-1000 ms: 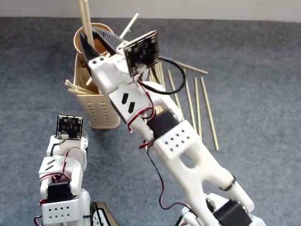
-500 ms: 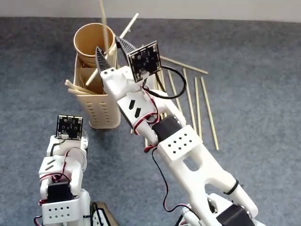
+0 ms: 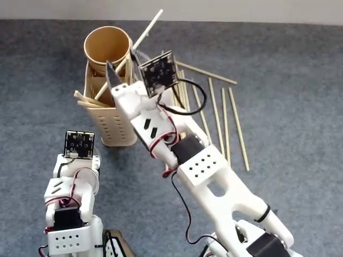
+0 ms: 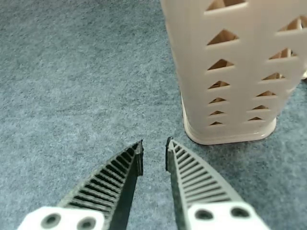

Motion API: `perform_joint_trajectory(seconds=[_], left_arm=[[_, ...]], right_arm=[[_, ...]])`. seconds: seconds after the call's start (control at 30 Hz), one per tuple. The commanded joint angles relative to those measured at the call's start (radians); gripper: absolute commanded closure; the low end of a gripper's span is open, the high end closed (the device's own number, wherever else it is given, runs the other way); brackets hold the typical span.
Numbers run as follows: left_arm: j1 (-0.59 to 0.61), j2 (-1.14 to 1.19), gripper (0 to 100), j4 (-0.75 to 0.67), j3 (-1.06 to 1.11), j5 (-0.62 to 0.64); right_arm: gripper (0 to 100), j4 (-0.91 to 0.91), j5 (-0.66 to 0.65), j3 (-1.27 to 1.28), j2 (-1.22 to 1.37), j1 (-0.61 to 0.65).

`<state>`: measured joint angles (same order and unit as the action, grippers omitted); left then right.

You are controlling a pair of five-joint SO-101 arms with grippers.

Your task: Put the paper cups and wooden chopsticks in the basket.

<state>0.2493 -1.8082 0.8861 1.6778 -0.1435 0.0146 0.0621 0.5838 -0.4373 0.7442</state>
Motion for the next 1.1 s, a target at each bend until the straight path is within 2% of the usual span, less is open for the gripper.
perform_joint_trajectory(seconds=[0.0, 0.27, 0.37, 0.5, 0.7, 1.07], left_arm=[[-0.01, -0.008, 89, 0.005, 0.018, -0.015], [-0.004, -0.008, 89, 0.005, 0.018, -0.015], [-0.001, -0.01, 89, 0.003, 0.018, -0.025], [0.062, -0.01, 89, -0.003, 0.018, -0.078], [0.039, -0.01, 89, 0.003, 0.018, -0.078], [0.038, -0.01, 89, 0.003, 0.018, -0.078]], right_arm=[[80.4, 0.099, 0.0, 0.036, -0.024, 0.005], [80.4, 0.168, 0.0, 0.081, 0.166, -0.028], [80.4, 0.177, 0.002, 0.071, 0.145, -0.044], [80.4, 0.266, 0.002, 0.036, 0.001, -0.058], [80.4, 0.283, 0.002, 0.001, -0.166, -0.041], [80.4, 0.285, 0.002, -0.243, 0.018, 0.022]])
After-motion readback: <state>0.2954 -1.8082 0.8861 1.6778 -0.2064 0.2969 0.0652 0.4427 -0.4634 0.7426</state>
